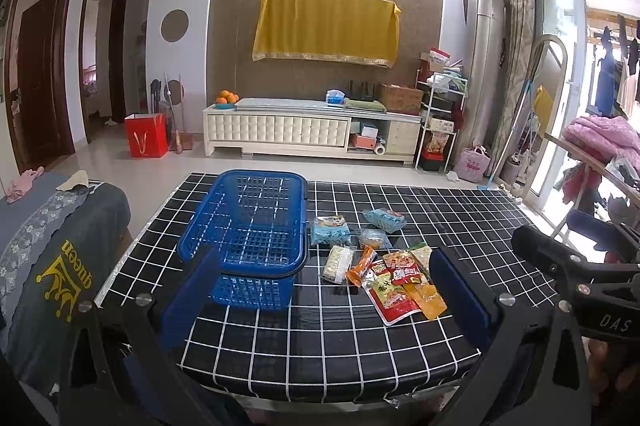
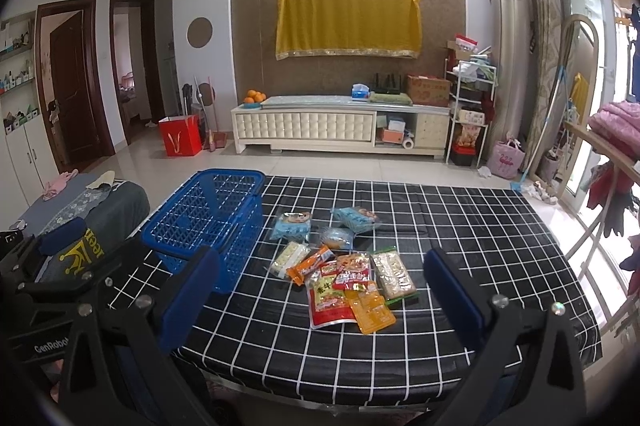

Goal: Organize snacks

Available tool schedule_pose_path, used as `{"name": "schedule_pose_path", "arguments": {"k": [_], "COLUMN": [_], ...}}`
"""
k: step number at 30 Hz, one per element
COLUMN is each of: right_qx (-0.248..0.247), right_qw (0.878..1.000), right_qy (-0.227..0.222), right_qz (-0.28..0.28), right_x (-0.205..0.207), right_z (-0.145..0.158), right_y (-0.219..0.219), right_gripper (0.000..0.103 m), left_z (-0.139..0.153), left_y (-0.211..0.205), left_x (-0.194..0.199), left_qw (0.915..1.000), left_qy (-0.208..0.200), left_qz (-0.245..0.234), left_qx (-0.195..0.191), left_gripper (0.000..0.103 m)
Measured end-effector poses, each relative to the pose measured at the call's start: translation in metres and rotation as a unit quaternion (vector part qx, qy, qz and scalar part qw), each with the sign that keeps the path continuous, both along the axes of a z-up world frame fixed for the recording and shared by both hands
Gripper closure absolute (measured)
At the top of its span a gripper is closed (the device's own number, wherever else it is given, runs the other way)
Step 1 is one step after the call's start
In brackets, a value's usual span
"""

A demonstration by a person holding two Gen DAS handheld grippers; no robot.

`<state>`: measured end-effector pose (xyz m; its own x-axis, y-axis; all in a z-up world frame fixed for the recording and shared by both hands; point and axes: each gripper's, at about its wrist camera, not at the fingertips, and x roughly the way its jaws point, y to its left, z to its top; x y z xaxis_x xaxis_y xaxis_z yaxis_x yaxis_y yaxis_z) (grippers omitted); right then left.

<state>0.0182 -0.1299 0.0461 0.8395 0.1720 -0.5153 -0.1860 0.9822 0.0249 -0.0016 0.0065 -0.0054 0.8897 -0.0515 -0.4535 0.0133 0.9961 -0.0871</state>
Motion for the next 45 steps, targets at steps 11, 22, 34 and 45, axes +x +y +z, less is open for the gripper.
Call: {"name": "schedule_pose_path", "arguments": {"k": [11, 22, 34, 45], "right_qx": [-0.002, 0.019, 0.045, 0.022], "right_qw": [1.000, 0.999, 0.988, 0.958], "right_qy": [-0.005, 0.033, 0.139, 0.252], "right_qz": [-0.005, -0.008, 0.050, 0.135], "right_x": [0.024, 0.118, 0.250, 0.360], "right_z": [0.013, 0.011, -0.034, -0.114], "right_y": [-0.008, -0.038, -0.064, -0.069], "right_gripper": [0.000, 0.000, 0.000, 0.000], "left_z": [0.016, 0.022, -0.003, -0.060], "left_y": [-0.010, -0.035, -0.056, -0.065], "left_x": [0.030, 0.125, 0.250, 0.337], "left_qw": [0.9999, 0.9983, 0.9895, 0.9742], "left_qy": [0.007, 0.056, 0.135, 0.214], "left_qz": [-0.005, -0.008, -0.018, -0.008], "left_qx": [0.009, 0.015, 0.047, 0.071], "left_gripper": [0.000, 0.000, 0.000, 0.000]}}
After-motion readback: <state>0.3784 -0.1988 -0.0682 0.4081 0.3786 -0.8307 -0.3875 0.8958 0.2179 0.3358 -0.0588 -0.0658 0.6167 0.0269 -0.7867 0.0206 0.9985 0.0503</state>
